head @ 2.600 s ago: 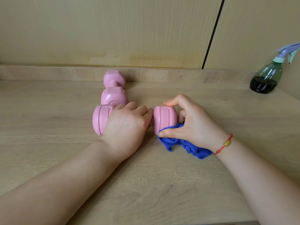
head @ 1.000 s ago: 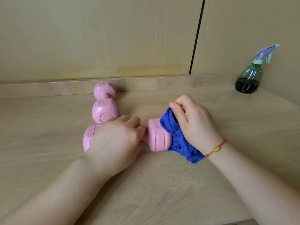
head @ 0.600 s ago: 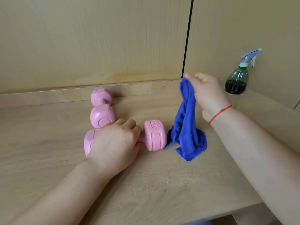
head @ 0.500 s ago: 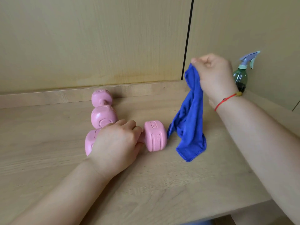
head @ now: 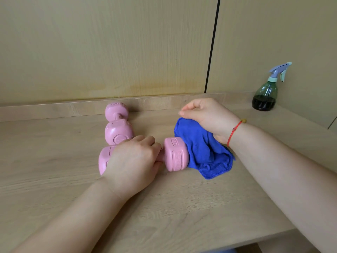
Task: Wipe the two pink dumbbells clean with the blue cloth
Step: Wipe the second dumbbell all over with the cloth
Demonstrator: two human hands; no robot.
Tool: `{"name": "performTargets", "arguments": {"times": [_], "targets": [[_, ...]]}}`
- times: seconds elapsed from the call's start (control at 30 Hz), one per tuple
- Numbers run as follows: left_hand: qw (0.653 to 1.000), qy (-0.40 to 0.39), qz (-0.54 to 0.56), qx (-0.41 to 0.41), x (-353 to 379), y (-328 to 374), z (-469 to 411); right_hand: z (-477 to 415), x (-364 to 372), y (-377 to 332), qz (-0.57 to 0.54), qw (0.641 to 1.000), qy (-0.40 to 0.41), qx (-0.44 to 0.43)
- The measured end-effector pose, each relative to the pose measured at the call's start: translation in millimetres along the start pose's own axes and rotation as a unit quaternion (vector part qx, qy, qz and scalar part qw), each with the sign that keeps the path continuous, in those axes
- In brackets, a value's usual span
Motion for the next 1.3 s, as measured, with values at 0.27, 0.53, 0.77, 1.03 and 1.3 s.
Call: {"name": "performTargets", "arguments": {"times": [0.27,0.53,0.77,1.03,1.3], "targets": [[1.0,-0.01,-0.01,-0.011,1.2,-1.3,-1.3,28.1,22.9,6.7,-0.304,0.941,-0.108,0.103],[1.0,-0.014,-0.004,-0.007,0.0,-0.5,-1.8,37.1,21.0,27.4,-0.157,0.975,-0.135,0.08],[1.0,-0.016,0.002,-0.008,-0.2,-0.3,-2.0,31.0,14.3,23.4,-0.198,0.975,-0.082,0.062],[1.0,-0.019,0.003,-0.005,1.6,0.4,-2.7,30.2,29.7,18.7,-0.251,0.956,-0.126,0.083],[1.0,-0.007,0.009,-0.002,1.3,1.2,-2.5,21.0,14.3,24.4,-0.039,0.998,-0.041,-0.031]]}}
Point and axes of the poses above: each hand's wrist, its own z-axis away from the middle knuckle, its own x-axis out of the palm, y = z × x, the point moved 9 cm from there along -z, towards the middle knuckle, and after that the axes turned 13 degrees about -x, right-handed, at the moved point
